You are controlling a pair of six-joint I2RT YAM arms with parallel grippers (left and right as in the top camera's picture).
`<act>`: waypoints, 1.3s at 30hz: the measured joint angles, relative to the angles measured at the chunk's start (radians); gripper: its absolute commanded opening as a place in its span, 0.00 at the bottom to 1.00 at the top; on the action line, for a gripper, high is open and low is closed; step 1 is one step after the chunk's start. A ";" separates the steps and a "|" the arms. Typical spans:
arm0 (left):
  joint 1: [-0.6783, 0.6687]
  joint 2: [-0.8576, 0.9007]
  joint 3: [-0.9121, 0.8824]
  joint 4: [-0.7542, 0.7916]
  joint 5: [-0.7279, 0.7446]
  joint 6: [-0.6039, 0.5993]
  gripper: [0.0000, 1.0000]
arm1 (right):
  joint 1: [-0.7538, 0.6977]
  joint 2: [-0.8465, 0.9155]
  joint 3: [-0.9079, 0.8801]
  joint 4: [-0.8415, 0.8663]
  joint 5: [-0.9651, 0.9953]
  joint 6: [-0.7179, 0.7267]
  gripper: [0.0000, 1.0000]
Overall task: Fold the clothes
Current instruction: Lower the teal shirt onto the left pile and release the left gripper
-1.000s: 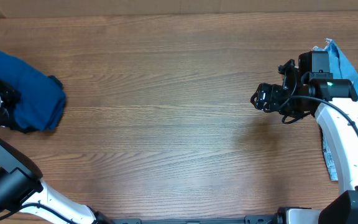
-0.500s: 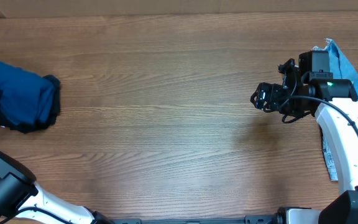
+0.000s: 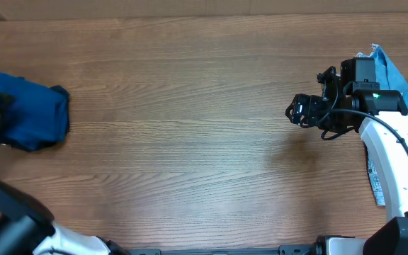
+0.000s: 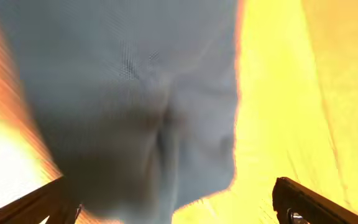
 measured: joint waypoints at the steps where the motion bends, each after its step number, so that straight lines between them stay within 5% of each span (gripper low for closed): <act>1: 0.009 -0.074 0.000 0.001 -0.029 0.016 1.00 | 0.000 0.000 0.000 0.000 0.000 0.000 0.96; 3: 0.019 -0.233 0.003 0.011 -0.078 0.032 1.00 | 0.000 0.000 0.000 0.004 0.000 0.000 0.96; 4: 0.020 -0.300 0.013 0.021 -0.092 0.040 0.85 | 0.000 0.000 0.000 0.006 0.000 0.000 0.96; 6: 0.014 -0.380 0.028 0.050 -0.110 0.074 0.23 | 0.000 0.000 0.000 0.015 0.000 0.000 0.96; 7: 0.010 -0.388 0.031 0.054 -0.117 0.086 0.04 | 0.000 0.000 0.000 0.018 0.000 0.000 0.96; 22: -0.071 0.343 0.037 0.146 -0.229 0.188 0.04 | 0.000 0.000 0.000 -0.062 -0.034 0.002 0.95; 30: -0.105 0.334 0.090 0.052 -0.269 0.240 0.10 | 0.000 -0.002 0.000 -0.066 -0.052 0.001 0.95; 33: -0.139 0.264 0.111 -0.007 -0.269 0.246 0.43 | 0.000 -0.002 0.000 -0.065 -0.052 0.002 0.95; 35: -0.167 0.139 0.134 0.017 -0.265 0.258 0.50 | 0.000 -0.002 0.000 -0.059 -0.052 0.001 0.95; 39: -0.175 -0.066 0.196 0.097 -0.303 0.262 0.32 | 0.000 -0.002 0.000 -0.059 -0.052 0.001 0.95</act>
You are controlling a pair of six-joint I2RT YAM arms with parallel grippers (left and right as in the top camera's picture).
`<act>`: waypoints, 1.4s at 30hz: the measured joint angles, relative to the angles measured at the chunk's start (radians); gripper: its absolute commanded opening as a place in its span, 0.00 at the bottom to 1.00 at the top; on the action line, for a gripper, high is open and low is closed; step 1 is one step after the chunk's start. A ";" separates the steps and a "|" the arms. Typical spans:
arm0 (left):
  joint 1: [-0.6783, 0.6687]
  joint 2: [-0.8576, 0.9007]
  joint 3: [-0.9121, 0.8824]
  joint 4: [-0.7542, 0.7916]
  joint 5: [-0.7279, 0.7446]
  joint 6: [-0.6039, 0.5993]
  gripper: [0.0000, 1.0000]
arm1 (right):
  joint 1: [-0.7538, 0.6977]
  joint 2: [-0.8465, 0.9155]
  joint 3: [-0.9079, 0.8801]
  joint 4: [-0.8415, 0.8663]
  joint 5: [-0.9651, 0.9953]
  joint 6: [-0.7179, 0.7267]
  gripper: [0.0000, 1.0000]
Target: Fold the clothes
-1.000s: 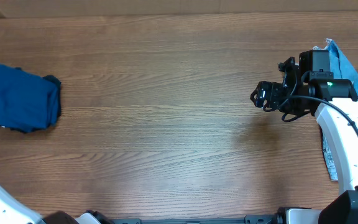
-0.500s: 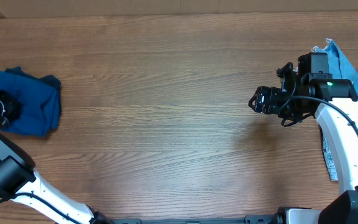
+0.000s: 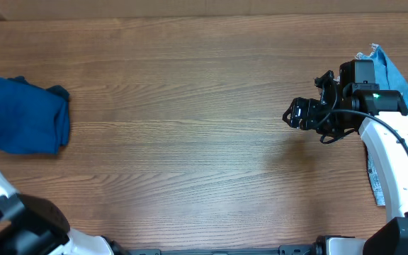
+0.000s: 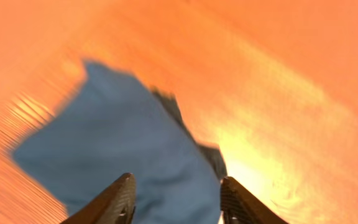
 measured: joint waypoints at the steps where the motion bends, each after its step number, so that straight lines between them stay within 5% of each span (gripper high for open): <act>1: 0.000 -0.013 0.010 0.005 -0.017 0.000 0.29 | 0.000 0.000 0.000 0.000 0.000 0.000 0.95; 10: 0.013 0.373 0.000 0.102 -0.095 -0.006 0.35 | 0.000 0.000 0.000 -0.061 0.000 0.000 0.95; 15: 0.013 0.449 0.018 0.143 -0.109 -0.039 0.28 | 0.000 0.000 0.000 -0.097 0.000 0.000 0.95; 20: 0.013 0.442 0.055 0.065 -0.109 -0.048 0.53 | 0.000 0.000 0.000 -0.095 0.000 -0.001 0.95; 25: 0.013 0.307 0.160 -0.170 -0.022 -0.053 0.55 | 0.000 -0.024 0.000 -0.032 -0.010 -0.037 0.97; 30: -0.020 -0.055 0.229 -0.378 0.121 -0.003 0.58 | 0.000 -0.171 0.037 0.047 -0.015 -0.068 1.00; 33: -0.140 -0.233 0.245 -0.546 0.139 0.056 0.72 | 0.000 -0.261 0.090 0.107 -0.016 -0.076 1.00; 35: -0.242 -0.307 0.244 -0.632 0.116 0.084 1.00 | 0.000 -0.317 0.107 0.143 -0.018 -0.079 1.00; 42: -0.592 -0.392 0.240 -0.808 0.050 0.121 1.00 | 0.000 -0.376 0.110 0.149 -0.022 -0.079 1.00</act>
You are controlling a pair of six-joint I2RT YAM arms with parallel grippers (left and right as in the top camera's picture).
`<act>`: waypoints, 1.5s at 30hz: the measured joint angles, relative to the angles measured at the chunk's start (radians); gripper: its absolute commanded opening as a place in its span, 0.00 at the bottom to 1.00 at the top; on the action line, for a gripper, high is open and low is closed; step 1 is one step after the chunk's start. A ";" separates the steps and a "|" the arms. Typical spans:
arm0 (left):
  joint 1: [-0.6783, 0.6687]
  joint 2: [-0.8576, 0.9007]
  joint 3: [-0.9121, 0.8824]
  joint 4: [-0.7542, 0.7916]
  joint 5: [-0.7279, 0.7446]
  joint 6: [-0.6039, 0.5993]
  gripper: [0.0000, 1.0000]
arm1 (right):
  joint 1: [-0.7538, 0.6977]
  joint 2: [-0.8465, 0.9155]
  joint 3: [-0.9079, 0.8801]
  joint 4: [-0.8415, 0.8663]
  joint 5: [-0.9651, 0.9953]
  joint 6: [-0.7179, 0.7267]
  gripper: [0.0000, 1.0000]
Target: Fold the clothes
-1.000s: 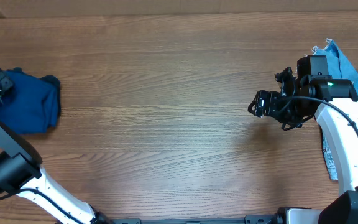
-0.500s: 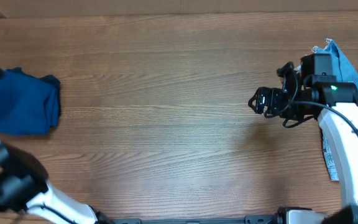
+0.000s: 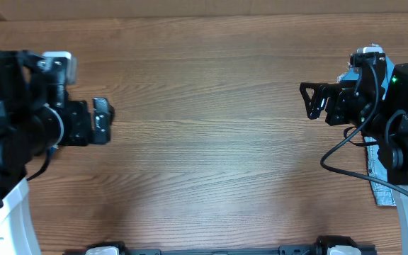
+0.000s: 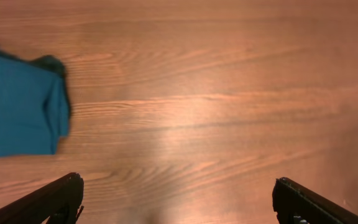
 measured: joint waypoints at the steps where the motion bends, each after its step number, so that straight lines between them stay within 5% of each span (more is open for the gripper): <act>1: -0.023 0.001 -0.007 -0.002 -0.003 0.003 1.00 | 0.000 0.000 0.000 0.000 0.000 0.000 1.00; 10: -0.072 0.055 -0.024 0.002 -0.005 0.005 1.00 | 0.000 0.000 0.000 -0.023 -0.013 0.001 1.00; 15: -0.072 0.067 -0.025 0.002 -0.005 0.005 1.00 | 0.000 0.000 0.000 -0.167 -0.219 0.002 1.00; 22: -0.072 0.068 -0.025 0.002 -0.005 0.005 1.00 | -0.019 -0.006 0.001 -0.058 -0.292 -0.104 1.00; 31: -0.072 0.068 -0.025 0.002 -0.005 0.005 1.00 | -0.053 -0.298 -0.024 -0.084 -0.002 -0.251 1.00; 38: -0.072 0.068 -0.026 0.003 -0.005 0.005 1.00 | -0.053 -0.604 -0.361 0.010 0.047 -0.346 1.00; 45: -0.072 0.068 -0.026 0.002 -0.005 0.005 1.00 | -0.053 -0.916 -0.883 0.241 0.011 -0.236 1.00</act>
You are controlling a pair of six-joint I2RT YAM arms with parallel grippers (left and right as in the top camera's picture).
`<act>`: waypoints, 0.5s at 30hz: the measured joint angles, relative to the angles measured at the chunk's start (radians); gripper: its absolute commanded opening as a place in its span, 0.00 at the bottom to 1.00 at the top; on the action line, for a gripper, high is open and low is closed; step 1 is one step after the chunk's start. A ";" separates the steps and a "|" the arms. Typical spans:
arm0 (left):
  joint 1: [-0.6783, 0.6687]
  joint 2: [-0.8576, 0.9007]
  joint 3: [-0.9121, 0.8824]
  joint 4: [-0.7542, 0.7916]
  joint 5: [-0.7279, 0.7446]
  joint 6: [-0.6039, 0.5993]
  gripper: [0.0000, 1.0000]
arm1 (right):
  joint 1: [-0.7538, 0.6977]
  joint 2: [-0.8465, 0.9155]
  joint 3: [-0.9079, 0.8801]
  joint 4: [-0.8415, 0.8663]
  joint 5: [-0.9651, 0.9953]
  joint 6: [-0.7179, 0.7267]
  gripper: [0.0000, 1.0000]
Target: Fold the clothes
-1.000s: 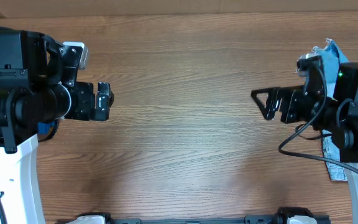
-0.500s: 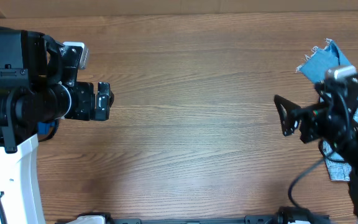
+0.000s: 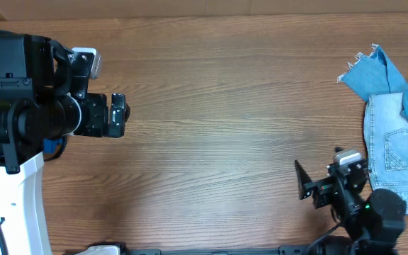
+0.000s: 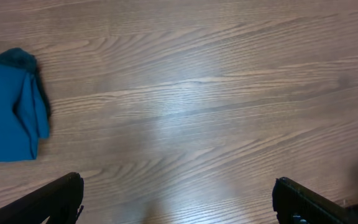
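Observation:
A folded dark blue garment (image 4: pixel 8 115) lies flat at the table's left end; the overhead view hides it under my left arm. My left gripper (image 3: pixel 117 115) hangs high above the table, right of that garment, open and holding nothing, with its fingertips (image 4: pixel 64 196) far apart. A pile of light blue denim clothes (image 3: pixel 392 131) lies unfolded at the right edge. My right gripper (image 3: pixel 309 188) is drawn back to the front edge, left of the denim, and looks open and empty.
The wooden table (image 3: pixel 218 106) stretches bare between the blue garment and the denim. The left arm's white base link (image 3: pixel 20 205) stands at the front left. The right arm's base (image 3: pixel 377 219) sits at the front right.
My right arm has gone from beside the denim pile at mid-right to the front edge, so the denim now shows uncovered. The left gripper sits slightly further right.
My left gripper was open, right down on the folded blue garment at the far left. Then it was off the garment, which stayed flat. Later both arms were raised high. Now the right arm is back at the front edge.

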 measured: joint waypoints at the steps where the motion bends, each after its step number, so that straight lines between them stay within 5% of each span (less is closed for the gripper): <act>1: 0.000 0.000 0.000 0.000 0.000 0.000 1.00 | 0.000 -0.033 -0.049 0.019 -0.009 0.028 1.00; 15: 0.000 0.002 0.000 0.000 0.000 0.000 1.00 | 0.000 -0.196 -0.291 0.085 -0.053 0.177 1.00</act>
